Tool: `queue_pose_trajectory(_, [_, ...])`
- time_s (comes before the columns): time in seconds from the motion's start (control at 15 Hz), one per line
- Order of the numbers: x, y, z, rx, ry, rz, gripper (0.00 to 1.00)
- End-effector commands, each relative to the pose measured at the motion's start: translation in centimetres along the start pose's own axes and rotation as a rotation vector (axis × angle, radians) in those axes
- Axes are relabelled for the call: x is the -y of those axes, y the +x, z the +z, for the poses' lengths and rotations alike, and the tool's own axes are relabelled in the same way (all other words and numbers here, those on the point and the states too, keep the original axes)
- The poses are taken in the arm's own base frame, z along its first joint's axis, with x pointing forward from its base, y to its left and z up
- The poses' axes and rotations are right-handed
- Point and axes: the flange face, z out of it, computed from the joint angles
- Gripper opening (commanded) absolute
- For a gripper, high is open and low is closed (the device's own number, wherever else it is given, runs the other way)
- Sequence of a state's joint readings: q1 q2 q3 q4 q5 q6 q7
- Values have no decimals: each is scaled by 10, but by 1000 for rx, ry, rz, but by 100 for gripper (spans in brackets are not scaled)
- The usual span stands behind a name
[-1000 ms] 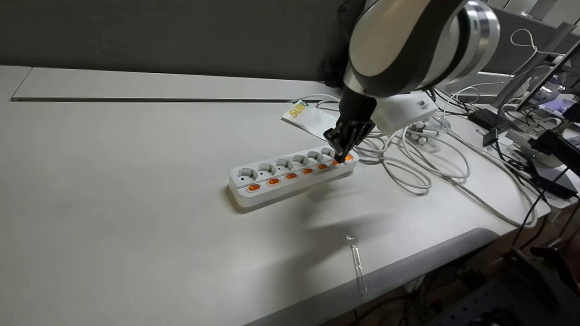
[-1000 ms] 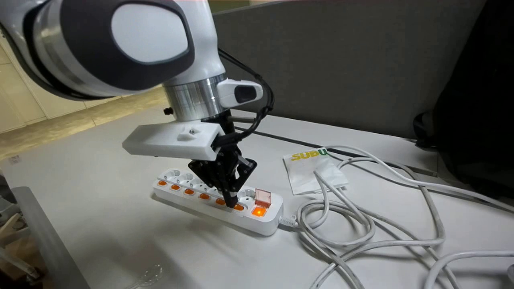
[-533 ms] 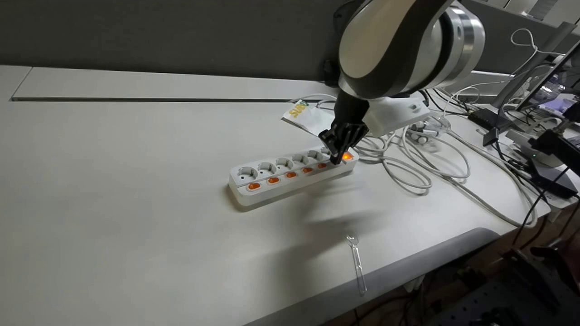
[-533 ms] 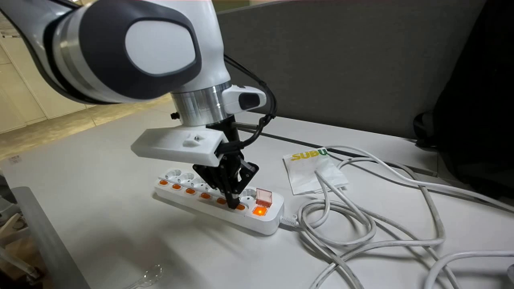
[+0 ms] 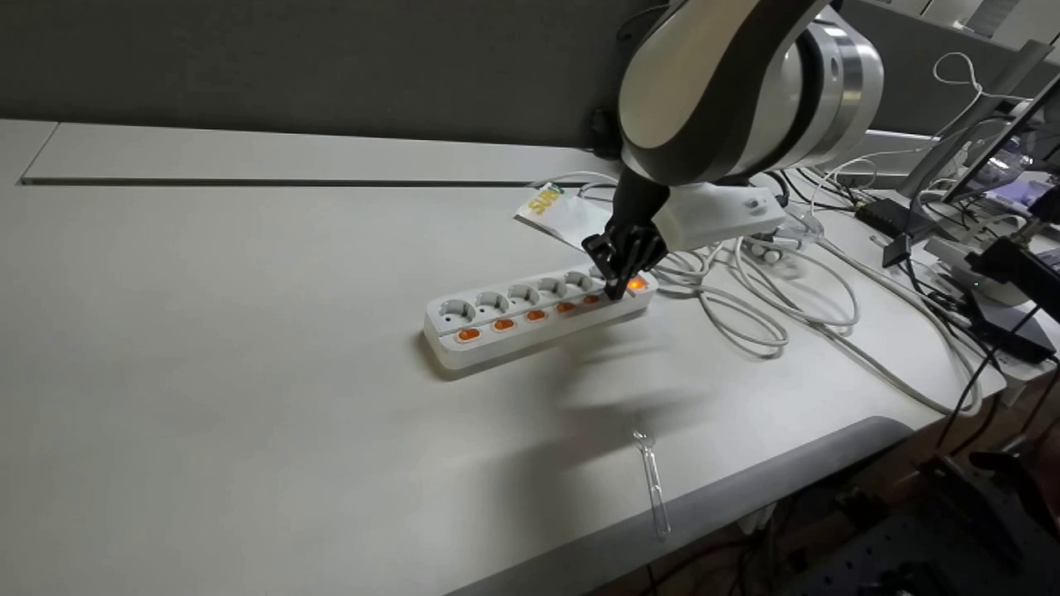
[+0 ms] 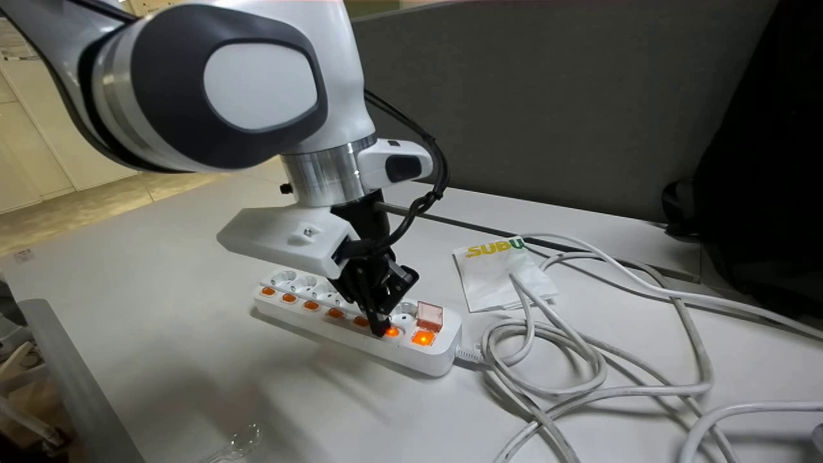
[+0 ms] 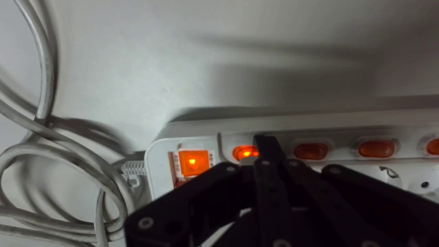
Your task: Turn on the second from last switch on the extension cord
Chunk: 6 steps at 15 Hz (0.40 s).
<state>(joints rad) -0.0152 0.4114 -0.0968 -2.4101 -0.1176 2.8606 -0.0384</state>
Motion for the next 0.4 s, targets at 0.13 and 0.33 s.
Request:
queue_pose_trajectory(0.13, [-6,-7,34,61,-18,229,0])
queue_pose_trajectory(0.33, [-7,-3,32,97,-20,333,0])
